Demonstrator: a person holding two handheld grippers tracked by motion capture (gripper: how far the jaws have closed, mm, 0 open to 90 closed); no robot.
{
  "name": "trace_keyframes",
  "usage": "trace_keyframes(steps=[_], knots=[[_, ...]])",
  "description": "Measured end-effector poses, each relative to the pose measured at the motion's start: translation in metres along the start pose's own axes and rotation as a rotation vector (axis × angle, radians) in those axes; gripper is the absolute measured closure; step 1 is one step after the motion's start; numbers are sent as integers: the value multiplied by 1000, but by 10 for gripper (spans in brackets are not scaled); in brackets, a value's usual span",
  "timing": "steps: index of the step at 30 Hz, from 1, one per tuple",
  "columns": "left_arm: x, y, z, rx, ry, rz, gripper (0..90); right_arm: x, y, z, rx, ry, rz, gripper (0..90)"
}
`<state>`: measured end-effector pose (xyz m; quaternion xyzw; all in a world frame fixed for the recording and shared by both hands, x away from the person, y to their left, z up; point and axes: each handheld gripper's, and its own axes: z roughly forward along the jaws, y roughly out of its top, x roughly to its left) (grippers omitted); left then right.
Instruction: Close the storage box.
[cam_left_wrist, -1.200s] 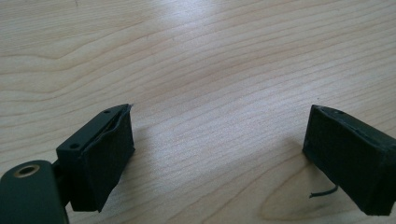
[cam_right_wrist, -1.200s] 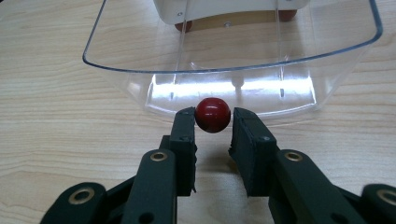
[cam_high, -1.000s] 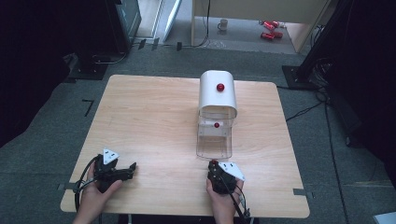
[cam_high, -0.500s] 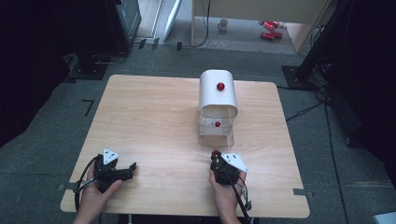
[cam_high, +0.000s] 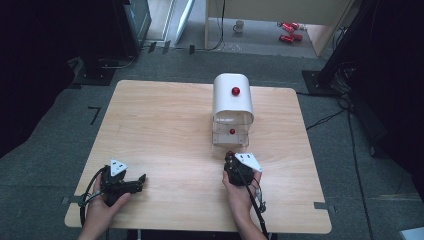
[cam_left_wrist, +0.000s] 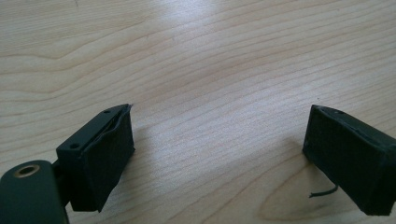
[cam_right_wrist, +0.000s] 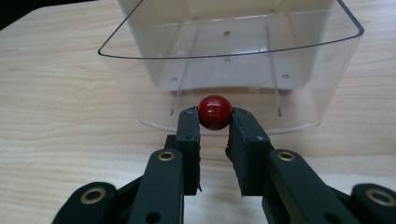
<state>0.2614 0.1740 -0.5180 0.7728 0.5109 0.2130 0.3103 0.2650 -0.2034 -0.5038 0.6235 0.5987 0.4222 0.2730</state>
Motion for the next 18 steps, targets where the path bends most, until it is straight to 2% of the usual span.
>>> trace_keyframes(steps=[9,18], knots=[[0,0,0,0,0,0,86,2,12,13,-21,-2,10,752],[0,0,0,-1,0,-1,86,6,14,24,-31,-7,9,752]])
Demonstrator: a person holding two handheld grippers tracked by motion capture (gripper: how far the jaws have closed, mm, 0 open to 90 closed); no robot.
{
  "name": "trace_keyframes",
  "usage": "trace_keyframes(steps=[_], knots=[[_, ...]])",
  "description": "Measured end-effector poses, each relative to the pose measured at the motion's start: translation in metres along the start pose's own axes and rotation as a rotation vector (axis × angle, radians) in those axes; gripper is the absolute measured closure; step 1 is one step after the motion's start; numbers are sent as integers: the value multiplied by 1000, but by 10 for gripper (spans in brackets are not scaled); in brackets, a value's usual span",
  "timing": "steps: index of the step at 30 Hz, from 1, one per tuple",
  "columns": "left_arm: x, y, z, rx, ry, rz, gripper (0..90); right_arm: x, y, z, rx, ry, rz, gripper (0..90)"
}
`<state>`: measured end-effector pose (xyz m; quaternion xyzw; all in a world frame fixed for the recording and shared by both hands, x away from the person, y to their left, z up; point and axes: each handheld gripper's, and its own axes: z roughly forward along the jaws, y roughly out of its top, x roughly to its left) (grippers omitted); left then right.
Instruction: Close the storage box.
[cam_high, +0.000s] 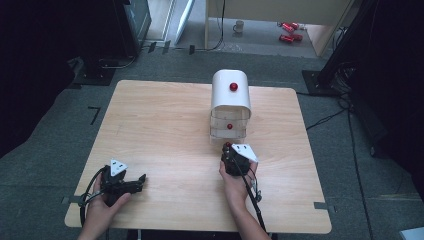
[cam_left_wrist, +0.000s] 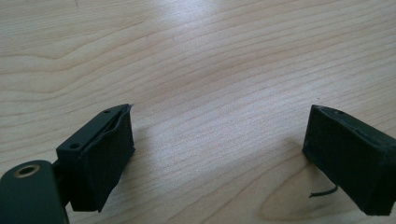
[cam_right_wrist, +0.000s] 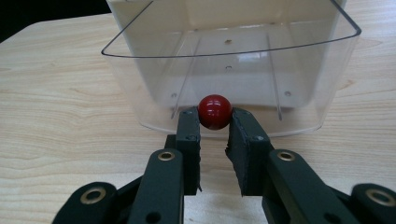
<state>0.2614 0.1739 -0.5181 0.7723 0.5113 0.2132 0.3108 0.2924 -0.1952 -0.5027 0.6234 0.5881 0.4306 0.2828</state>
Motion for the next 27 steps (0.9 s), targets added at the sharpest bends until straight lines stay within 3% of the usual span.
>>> trace_keyframes(steps=[14,17,27], knots=[[0,0,0,0,1,0,85,1,-2,2,-11,-3,-4,753],[-4,2,2,1,28,-25,83,1,-2,2,-21,-2,2,753],[-5,0,0,1,9,-6,81,1,2,2,-55,2,9,753]])
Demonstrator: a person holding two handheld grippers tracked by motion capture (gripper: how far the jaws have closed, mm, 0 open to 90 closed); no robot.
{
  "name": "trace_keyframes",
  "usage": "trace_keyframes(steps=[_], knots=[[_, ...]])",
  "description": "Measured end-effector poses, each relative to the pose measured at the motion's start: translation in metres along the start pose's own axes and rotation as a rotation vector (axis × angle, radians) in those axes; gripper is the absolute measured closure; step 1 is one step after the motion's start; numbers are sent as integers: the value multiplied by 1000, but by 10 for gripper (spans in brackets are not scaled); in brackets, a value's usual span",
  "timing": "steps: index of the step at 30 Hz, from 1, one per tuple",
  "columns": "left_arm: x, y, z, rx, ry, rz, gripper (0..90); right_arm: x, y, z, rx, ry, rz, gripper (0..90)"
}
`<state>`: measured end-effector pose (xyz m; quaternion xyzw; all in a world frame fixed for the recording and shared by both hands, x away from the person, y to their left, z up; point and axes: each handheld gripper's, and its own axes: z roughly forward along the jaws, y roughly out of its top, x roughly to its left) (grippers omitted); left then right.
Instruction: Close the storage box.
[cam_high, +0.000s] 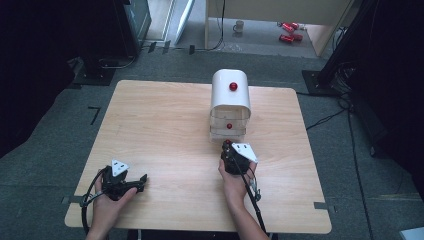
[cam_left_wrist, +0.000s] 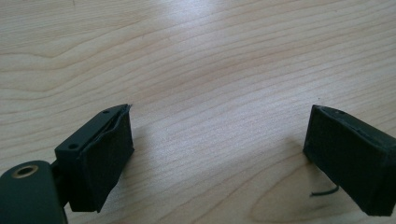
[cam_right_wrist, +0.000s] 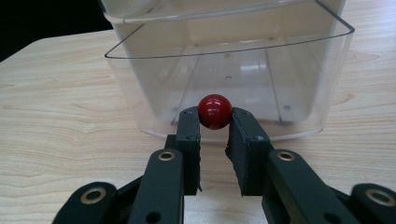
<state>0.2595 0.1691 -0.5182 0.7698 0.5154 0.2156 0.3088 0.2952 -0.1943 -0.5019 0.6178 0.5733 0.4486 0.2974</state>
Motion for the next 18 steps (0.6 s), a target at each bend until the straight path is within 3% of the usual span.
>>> trace_keyframes(steps=[4,10,18], knots=[[0,0,0,0,-3,4,81,0,0,4,6,1,7,753],[0,-1,-1,0,-6,5,81,2,8,5,-37,-3,8,753],[0,-1,-1,0,-10,9,81,1,6,16,-22,-8,19,753]])
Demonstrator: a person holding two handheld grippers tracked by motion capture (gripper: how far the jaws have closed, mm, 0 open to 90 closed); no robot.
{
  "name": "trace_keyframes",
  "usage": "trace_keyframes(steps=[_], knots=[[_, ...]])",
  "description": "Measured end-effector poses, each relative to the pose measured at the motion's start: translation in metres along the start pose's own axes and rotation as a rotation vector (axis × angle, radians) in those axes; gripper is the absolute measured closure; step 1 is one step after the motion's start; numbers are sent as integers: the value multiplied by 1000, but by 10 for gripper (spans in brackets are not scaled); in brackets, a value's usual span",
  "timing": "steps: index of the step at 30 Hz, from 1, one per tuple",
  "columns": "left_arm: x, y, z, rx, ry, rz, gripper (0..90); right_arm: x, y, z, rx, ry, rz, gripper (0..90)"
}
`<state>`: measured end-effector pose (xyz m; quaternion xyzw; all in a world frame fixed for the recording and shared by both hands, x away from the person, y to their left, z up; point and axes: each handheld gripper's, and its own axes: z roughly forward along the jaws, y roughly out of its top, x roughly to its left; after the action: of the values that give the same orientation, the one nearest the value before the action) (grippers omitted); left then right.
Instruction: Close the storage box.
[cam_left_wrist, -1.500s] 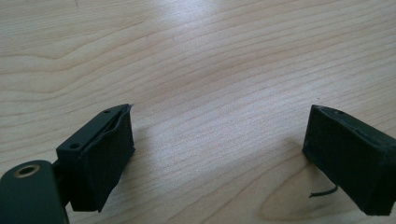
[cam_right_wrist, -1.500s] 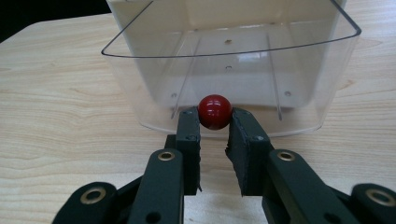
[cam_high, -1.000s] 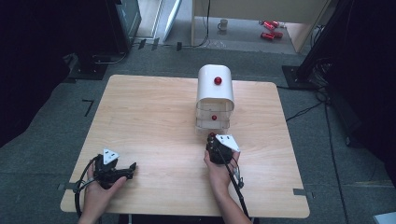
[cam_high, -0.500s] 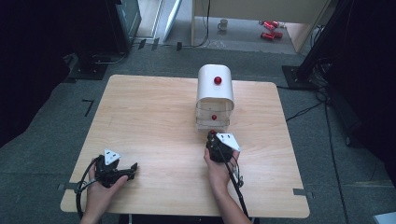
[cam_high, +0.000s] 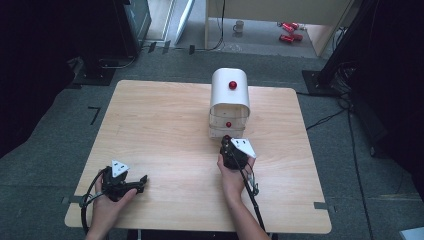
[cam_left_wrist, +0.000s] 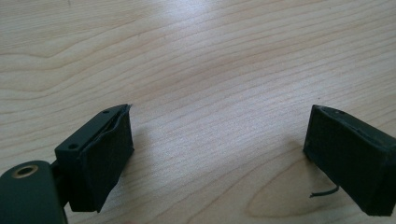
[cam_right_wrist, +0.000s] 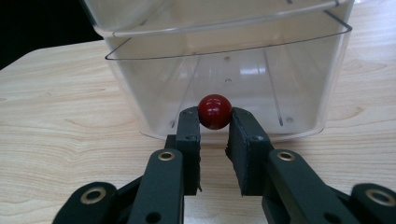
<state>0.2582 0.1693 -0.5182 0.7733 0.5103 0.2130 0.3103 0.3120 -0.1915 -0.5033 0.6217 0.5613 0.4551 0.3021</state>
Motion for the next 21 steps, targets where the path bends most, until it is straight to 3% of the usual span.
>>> trace_keyframes(steps=[6,21], knots=[[0,0,0,0,-2,1,81,1,6,4,-31,1,-6,753],[0,0,0,0,-5,5,81,-3,-1,23,8,-6,-13,752]])
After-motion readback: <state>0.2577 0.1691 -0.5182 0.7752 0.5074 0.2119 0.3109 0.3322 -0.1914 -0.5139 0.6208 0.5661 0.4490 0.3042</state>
